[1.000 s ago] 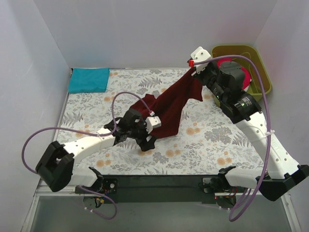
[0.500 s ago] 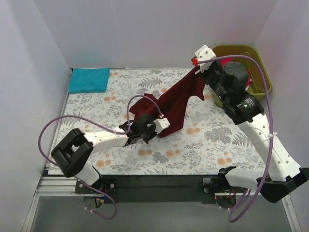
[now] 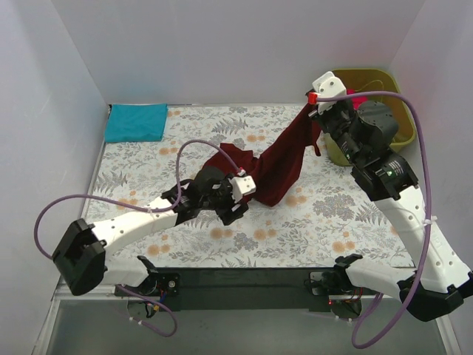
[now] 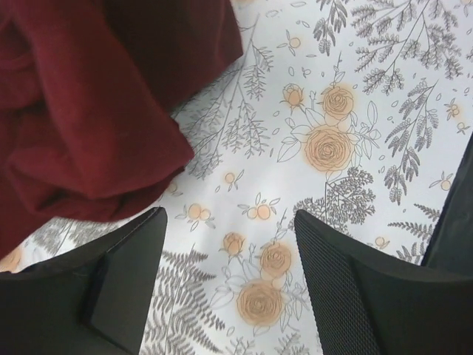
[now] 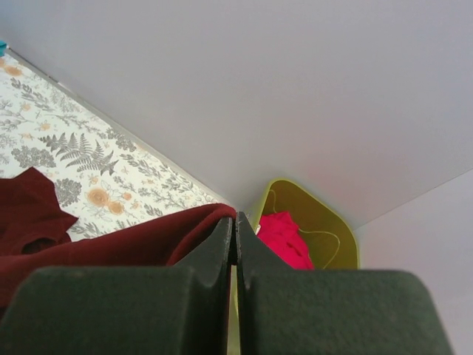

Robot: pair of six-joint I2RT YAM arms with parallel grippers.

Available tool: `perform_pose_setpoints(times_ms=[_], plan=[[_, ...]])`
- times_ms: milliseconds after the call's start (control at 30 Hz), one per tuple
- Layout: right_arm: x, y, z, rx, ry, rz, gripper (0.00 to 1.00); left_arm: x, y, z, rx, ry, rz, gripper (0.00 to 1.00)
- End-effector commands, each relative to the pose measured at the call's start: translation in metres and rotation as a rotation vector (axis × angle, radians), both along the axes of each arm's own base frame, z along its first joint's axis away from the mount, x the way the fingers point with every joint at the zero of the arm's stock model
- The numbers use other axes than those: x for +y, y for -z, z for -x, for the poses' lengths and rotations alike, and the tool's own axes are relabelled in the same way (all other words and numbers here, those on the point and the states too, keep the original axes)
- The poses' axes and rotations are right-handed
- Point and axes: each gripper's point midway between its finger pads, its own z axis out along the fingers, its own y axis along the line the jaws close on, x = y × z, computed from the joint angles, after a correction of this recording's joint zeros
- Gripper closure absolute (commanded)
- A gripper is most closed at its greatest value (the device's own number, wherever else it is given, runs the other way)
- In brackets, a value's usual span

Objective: Fold and stack the t-shirts
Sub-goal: Flatten the tshirt out

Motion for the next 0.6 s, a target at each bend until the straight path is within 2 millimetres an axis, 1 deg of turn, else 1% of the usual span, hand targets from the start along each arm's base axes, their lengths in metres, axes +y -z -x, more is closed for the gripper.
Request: perform_pose_setpoints(times_ms=[0, 67, 100, 133, 167, 200, 233, 267, 333, 367, 400, 433, 467, 500, 533, 567], plan=[[-0.001, -0.007, -0.001, -0.025, 0.003, -0.039, 0.99, -0.035, -0.009, 0.001, -0.057, 0.089, 0.031, 0.30], [0.001, -0.005, -0.004, -0.025, 0.006, -0.034, 0.99, -0.054, -0.005, -0.002, -0.099, 0.119, 0.033, 0.30], [0.000, -0.005, -0.006, -0.027, 0.014, -0.033, 0.99, -0.064, -0.004, 0.000, -0.119, 0.130, 0.032, 0.30], [0.001, -0.005, -0.009, -0.032, 0.018, -0.030, 0.99, -0.070, -0.003, -0.001, -0.142, 0.144, 0.029, 0.30], [0.000, -0.007, -0.011, -0.038, 0.028, -0.029, 0.99, -0.082, 0.003, 0.000, -0.165, 0.153, 0.030, 0.30], [0.001, -0.006, -0.015, -0.037, 0.031, -0.027, 0.99, -0.085, 0.007, -0.001, -0.173, 0.157, 0.024, 0.30], [0.002, -0.009, -0.016, -0.047, 0.032, -0.031, 0.99, -0.093, 0.004, -0.005, -0.200, 0.163, 0.043, 0.30], [0.003, -0.011, -0.018, -0.051, 0.031, -0.030, 0.99, -0.101, 0.016, -0.006, -0.198, 0.171, 0.033, 0.30], [0.003, -0.011, -0.022, -0.051, 0.036, -0.028, 0.99, -0.112, 0.018, -0.017, -0.223, 0.154, 0.044, 0.30], [0.004, -0.010, -0.024, -0.051, 0.037, -0.030, 0.99, -0.116, 0.033, -0.021, -0.215, 0.151, 0.021, 0.29], [0.003, -0.010, -0.026, -0.051, 0.042, -0.028, 0.99, -0.119, 0.036, -0.029, -0.230, 0.127, 0.014, 0.29], [0.002, -0.010, -0.027, -0.053, 0.045, -0.029, 0.99, -0.125, 0.045, -0.037, -0.245, 0.109, 0.012, 0.29], [0.001, -0.011, -0.028, -0.054, 0.046, -0.031, 0.99, -0.131, 0.041, -0.050, -0.285, 0.066, 0.024, 0.28], [-0.001, -0.010, -0.029, -0.052, 0.052, -0.031, 0.99, -0.133, 0.053, -0.055, -0.286, 0.055, 0.008, 0.28], [-0.001, -0.009, -0.030, -0.049, 0.051, -0.032, 0.99, -0.134, 0.050, -0.068, -0.330, 0.008, 0.001, 0.28], [-0.004, -0.008, -0.030, -0.048, 0.057, -0.033, 0.99, -0.135, 0.058, -0.074, -0.342, -0.008, -0.013, 0.28]])
